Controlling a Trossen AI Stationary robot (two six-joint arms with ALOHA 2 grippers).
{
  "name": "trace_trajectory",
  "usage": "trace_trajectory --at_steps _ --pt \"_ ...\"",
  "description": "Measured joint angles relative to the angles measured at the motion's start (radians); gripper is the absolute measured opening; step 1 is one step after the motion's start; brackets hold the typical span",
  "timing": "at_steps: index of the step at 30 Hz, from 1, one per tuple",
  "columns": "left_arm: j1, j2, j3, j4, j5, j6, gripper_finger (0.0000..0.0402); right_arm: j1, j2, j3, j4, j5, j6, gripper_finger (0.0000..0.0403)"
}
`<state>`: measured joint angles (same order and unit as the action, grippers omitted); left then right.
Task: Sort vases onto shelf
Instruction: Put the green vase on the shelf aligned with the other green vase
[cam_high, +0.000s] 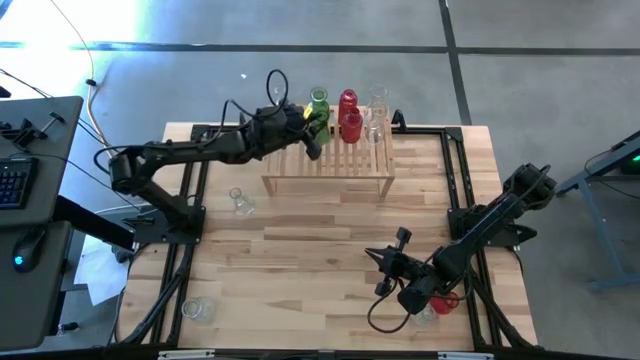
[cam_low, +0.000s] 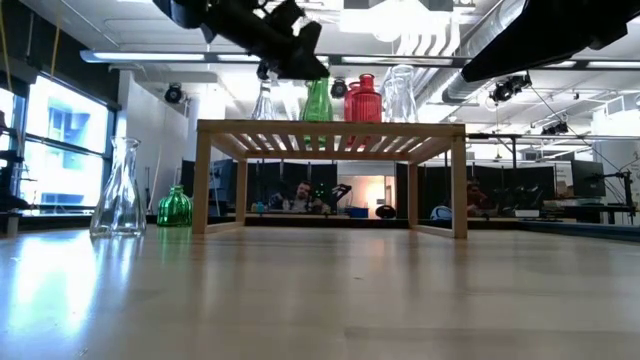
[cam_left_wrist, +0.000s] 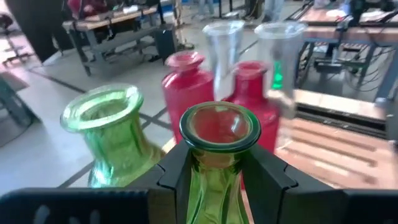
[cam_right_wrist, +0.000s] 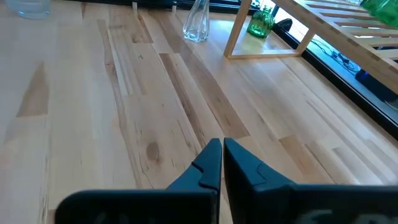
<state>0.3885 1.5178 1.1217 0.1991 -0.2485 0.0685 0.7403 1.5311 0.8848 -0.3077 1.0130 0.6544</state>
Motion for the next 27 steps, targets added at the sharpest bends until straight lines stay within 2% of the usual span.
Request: trace_trajectory --at_steps 20,27 --pt "0.008 0.009 0.0 0.0 0.003 -0.022 0.0107 0.0 0.0 0.0 0.0 -0.001 0.0 0.0" --pt "0.008 0.009 0.0 -0.002 0.002 -0.021 0.0133 0.0 0.0 0.0 0.001 -0.002 0.0 0.0"
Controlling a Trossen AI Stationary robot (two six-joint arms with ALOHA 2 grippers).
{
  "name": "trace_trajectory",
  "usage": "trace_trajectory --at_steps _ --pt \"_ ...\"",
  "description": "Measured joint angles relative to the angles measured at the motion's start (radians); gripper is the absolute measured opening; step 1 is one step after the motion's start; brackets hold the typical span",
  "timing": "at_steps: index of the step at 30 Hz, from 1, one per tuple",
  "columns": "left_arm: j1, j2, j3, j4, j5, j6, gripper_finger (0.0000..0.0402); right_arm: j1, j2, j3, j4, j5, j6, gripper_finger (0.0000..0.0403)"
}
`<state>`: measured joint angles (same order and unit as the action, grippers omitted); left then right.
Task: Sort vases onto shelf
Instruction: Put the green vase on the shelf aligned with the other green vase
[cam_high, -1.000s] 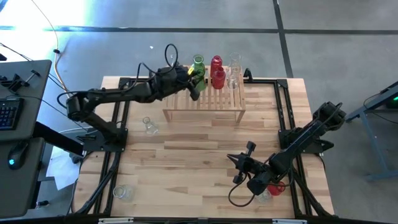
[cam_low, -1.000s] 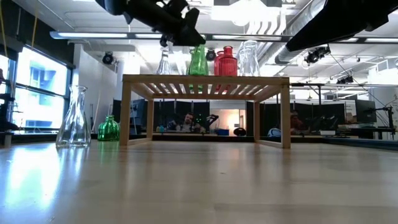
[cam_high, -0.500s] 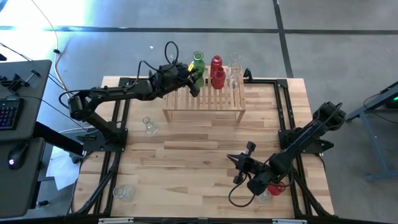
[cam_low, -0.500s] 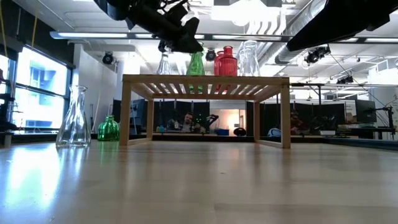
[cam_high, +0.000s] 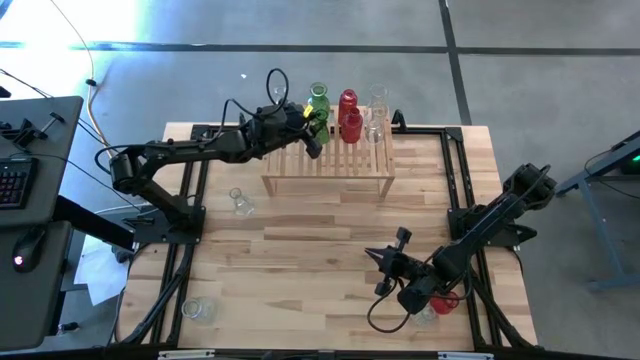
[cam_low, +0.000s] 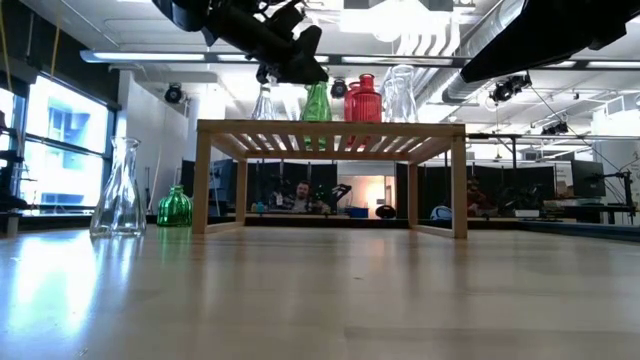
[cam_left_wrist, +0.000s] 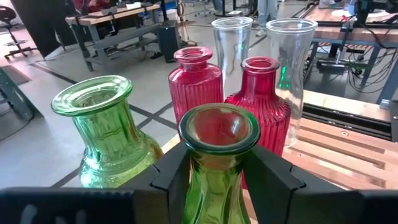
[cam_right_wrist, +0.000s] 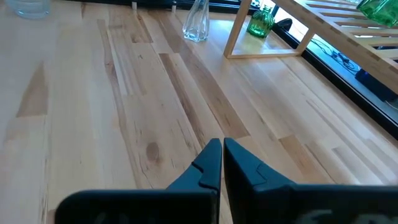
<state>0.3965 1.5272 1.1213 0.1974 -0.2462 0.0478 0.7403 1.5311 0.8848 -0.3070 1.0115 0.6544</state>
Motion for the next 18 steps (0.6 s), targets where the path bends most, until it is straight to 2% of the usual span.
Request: trace_trajectory --at_steps 13,18 --pt "0.003 0.0 0.0 -0.026 -0.01 0.016 0.0119 0.0 0.0 0.0 0.001 -0.01 0.0 0.0" --pt "0.003 0.0 0.0 -0.036 -0.01 0.017 0.0135 0.0 0.0 0.0 0.001 -0.014 0.0 0.0"
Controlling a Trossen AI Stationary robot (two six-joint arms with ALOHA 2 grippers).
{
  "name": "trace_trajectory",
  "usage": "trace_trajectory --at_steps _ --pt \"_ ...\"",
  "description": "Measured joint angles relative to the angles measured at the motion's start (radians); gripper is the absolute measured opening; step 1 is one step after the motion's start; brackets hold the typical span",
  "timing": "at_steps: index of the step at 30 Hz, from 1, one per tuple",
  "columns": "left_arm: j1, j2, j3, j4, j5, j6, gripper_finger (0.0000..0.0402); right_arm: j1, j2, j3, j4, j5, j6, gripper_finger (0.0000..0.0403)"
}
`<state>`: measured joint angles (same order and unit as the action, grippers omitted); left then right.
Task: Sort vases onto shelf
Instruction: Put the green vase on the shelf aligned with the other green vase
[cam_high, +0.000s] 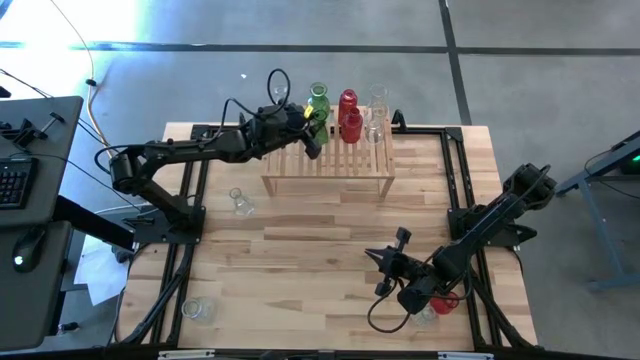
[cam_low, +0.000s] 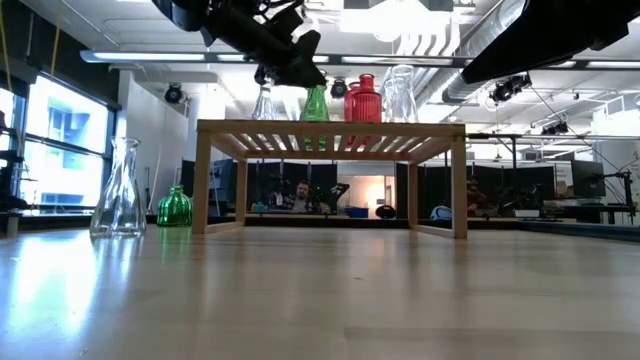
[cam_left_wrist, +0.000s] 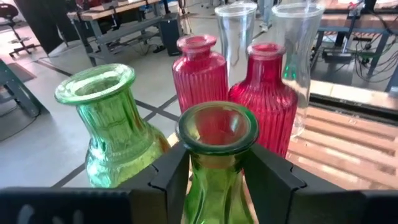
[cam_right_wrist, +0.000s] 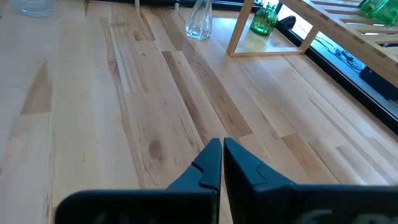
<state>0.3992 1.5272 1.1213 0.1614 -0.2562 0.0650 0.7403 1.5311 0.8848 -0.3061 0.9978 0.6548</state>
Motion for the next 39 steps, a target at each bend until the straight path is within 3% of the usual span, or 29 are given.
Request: trace_trajectory --at_steps 8,17,24,29,39 --pt "0.0 -0.001 0.0 -0.001 0.002 0.024 0.0172 0.0 0.0 0.0 0.0 0.0 0.0 0.0" --pt "-0.026 -0.055 0.0 -0.03 0.0 0.052 0.017 0.0 0.0 0.0 0.0 -0.007 0.0 0.0" --pt "-0.097 -0.123 -0.003 -0.167 -0.01 0.063 0.0148 0.0 0.0 0.0 0.0 -0.013 0.0 0.0" --pt "-0.136 -0.114 -0.039 -0.099 -0.104 0.129 0.0125 0.0 0.0 0.0 0.0 -0.013 -0.001 0.0" --pt "-0.094 -0.11 -0.048 -0.089 -0.092 0.083 0.0095 0.0 0.0 0.0 0.004 -0.017 -0.005 0.0"
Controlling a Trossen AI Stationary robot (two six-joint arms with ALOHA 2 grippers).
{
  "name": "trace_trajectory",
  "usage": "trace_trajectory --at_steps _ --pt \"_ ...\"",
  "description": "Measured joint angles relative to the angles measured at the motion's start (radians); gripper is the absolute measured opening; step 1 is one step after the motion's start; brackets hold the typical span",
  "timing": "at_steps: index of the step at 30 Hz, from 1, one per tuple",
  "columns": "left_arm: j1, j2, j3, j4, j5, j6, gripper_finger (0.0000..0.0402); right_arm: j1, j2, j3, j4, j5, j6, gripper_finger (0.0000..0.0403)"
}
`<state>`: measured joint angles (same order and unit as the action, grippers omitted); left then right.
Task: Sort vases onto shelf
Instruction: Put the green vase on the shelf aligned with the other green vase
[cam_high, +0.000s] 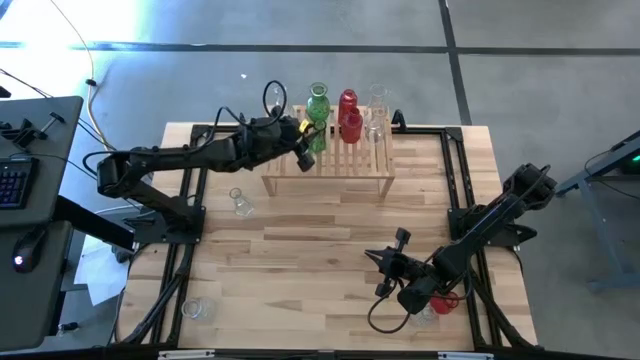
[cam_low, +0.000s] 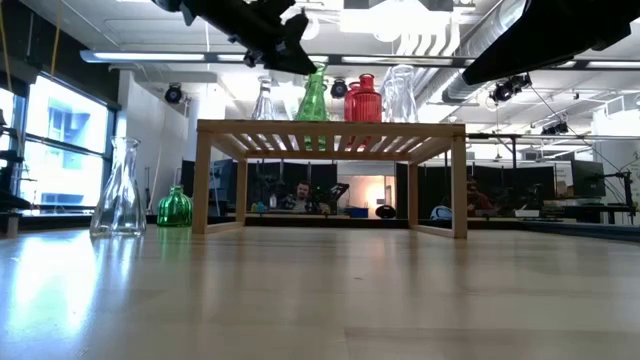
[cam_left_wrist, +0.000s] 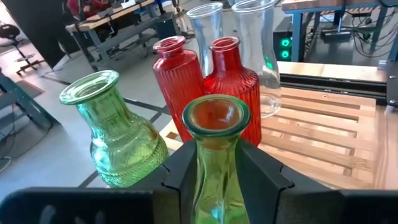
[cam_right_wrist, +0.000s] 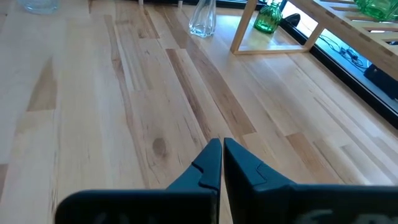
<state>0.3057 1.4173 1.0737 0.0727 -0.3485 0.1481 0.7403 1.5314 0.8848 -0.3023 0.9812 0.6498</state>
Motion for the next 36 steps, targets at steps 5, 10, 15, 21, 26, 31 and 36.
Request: trace_trajectory --at_steps 5,10,15,21,26,31,36 --pt "0.003 0.0 0.0 0.0 0.0 -0.008 0.0104 0.0 0.0 0.0 0.0 -0.003 0.0 0.0" --pt "0.004 0.0 0.0 0.0 -0.003 0.003 0.0132 0.0 0.0 0.0 0.0 -0.003 0.001 0.0" --pt "0.004 0.0 0.0 -0.003 -0.026 0.019 0.015 0.0 0.0 0.0 0.0 -0.005 0.001 0.0" --pt "0.004 -0.002 0.0 -0.002 -0.047 0.026 0.0132 0.0 0.0 0.0 0.0 -0.007 0.001 0.0" --pt "0.006 -0.027 0.0 -0.023 -0.048 0.032 0.012 0.0 0.0 0.0 0.0 -0.013 0.001 0.0" --pt "0.009 -0.075 0.0 -0.078 -0.049 0.038 0.0121 0.0 0.0 0.0 -0.001 -0.014 0.004 0.0" --pt "0.009 -0.11 0.0 -0.167 -0.039 0.02 0.0113 0.0 0.0 0.0 0.0 -0.014 0.001 0.0"
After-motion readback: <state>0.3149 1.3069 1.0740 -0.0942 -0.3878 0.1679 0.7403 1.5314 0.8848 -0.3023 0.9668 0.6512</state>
